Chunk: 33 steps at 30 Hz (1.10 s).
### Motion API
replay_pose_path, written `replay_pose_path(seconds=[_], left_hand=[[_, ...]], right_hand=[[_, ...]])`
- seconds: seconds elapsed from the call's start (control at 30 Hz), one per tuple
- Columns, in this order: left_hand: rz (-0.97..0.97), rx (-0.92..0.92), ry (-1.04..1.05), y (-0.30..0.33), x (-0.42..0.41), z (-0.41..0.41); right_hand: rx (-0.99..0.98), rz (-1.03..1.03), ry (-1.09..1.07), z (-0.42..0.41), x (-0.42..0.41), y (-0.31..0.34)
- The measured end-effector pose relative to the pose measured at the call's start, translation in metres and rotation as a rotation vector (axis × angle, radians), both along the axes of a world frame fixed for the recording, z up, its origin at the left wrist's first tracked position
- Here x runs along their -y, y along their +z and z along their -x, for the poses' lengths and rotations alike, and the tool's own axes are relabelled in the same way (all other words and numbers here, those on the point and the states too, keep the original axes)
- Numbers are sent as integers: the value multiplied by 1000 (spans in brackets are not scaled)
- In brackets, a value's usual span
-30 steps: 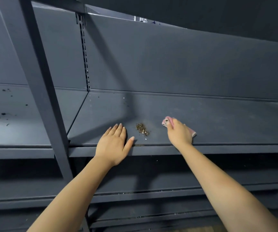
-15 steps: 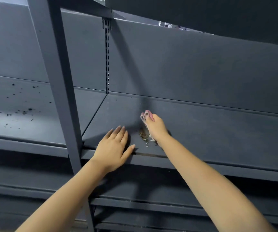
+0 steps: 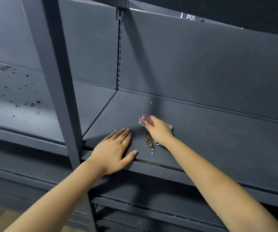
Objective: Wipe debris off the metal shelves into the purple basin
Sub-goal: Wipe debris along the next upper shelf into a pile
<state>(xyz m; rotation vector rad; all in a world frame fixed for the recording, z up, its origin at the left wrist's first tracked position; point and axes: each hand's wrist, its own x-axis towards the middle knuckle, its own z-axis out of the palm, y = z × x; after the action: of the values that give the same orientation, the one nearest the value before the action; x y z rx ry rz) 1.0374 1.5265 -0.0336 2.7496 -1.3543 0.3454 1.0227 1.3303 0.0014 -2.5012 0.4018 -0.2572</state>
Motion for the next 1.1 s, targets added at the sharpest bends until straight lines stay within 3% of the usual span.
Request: replay_pose_path(seconds=[0.07,0.13,0.2,0.47,0.9,1.1], left_hand=[[-7,2,-6,1,-1,0],[11,-23,-18,5,-2,-1],[42,-42,-5,8,-3,-4],[3,-114,66,10,-3,-7],[32,-60,73,4,-5,-9],[36,-57,85,3,-4,-10]], right_hand=[[-8,-37,65,-4,-5,-2],[59,-206,101,-8,0,-2],[121,-288,25,-11,19,-1],[15,-55,-238,-19,110,4],[23,-22,-33,-111,120,-2],[37,-261,115,-150,117,-13]])
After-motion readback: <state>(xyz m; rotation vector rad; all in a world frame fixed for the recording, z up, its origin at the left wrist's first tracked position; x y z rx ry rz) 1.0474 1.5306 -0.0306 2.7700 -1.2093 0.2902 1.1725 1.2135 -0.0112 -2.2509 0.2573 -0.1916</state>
